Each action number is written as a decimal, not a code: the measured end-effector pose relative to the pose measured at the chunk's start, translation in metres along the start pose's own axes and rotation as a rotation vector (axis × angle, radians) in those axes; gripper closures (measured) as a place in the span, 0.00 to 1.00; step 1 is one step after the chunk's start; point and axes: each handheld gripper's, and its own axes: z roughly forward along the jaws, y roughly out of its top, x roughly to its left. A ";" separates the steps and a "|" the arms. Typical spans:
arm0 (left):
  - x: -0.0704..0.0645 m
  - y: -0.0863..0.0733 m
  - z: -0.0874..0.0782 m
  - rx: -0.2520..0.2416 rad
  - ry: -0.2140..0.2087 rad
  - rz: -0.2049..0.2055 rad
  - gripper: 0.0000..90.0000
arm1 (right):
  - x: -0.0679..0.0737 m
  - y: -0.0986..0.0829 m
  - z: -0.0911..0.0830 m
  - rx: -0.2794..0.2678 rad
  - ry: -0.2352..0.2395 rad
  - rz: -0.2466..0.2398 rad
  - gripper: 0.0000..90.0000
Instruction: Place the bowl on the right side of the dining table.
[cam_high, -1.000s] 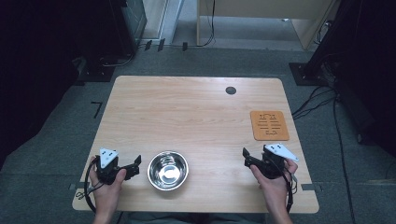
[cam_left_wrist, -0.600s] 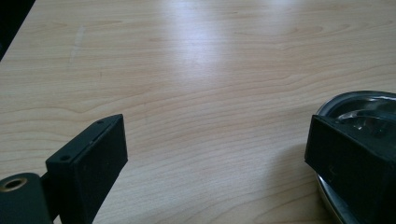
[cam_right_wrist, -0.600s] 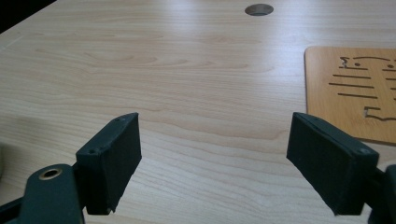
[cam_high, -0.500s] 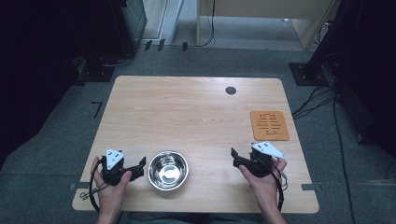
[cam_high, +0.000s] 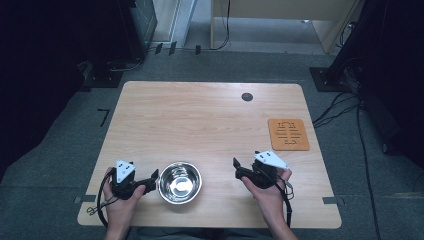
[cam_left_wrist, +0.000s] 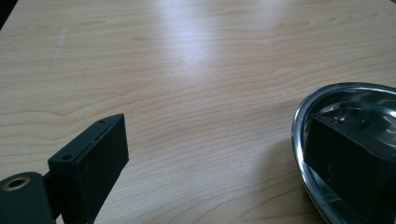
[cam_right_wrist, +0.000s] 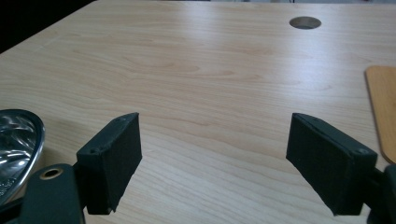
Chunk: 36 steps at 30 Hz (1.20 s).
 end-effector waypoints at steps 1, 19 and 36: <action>-0.001 0.000 0.000 -0.004 -0.011 0.001 0.07 | 0.005 -0.001 0.003 -0.010 0.008 -0.013 0.21; -0.014 0.000 0.002 0.007 -0.110 0.022 0.19 | 0.041 -0.002 0.017 0.032 0.163 0.000 0.26; -0.030 -0.005 0.020 0.141 -0.155 0.081 0.58 | 0.060 -0.011 0.028 0.086 0.314 -0.009 0.52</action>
